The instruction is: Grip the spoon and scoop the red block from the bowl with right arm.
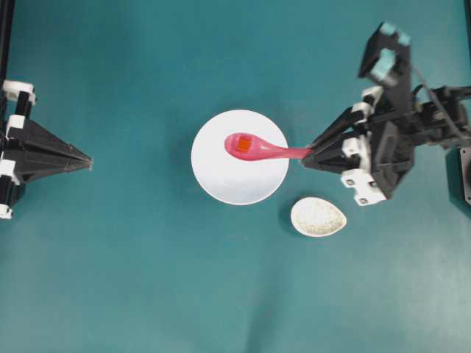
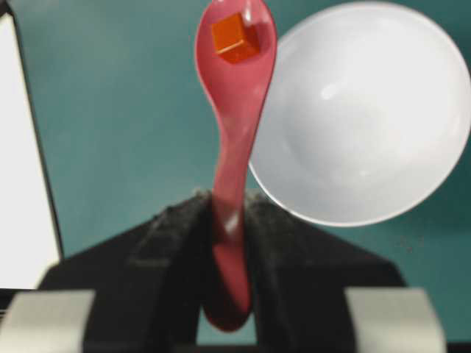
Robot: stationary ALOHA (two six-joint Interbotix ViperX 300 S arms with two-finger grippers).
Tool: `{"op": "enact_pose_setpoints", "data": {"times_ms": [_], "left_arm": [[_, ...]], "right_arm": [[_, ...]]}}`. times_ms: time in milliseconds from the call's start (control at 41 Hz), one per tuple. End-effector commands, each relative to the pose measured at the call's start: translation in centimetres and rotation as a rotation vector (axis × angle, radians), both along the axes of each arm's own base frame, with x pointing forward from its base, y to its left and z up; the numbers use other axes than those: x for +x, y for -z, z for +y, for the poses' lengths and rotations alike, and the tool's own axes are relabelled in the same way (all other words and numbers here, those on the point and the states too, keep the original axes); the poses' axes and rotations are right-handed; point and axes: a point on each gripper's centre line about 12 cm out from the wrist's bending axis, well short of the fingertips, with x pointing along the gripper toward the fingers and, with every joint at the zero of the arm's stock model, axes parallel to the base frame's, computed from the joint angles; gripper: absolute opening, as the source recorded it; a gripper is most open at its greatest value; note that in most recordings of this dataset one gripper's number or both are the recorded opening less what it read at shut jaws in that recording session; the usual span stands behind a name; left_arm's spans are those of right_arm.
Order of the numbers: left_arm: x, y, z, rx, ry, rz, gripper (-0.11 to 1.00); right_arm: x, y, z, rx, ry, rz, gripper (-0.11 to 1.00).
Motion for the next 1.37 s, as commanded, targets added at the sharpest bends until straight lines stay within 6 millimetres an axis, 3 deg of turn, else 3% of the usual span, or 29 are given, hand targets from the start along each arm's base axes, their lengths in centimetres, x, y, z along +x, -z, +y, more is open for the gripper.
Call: {"op": "enact_pose_setpoints", "data": {"times_ms": [0,1343], "left_arm": [[0.33,-0.98,-0.07,-0.004,0.002,-0.024,0.00],[0.43,-0.48,-0.07,0.018,0.004,-0.002,0.00]], "right_arm": [[-0.47,-1.38,0.01,-0.007,-0.003,-0.045,0.22],[0.39,-1.26,-0.07,0.000,0.004,-0.031,0.22]]}}
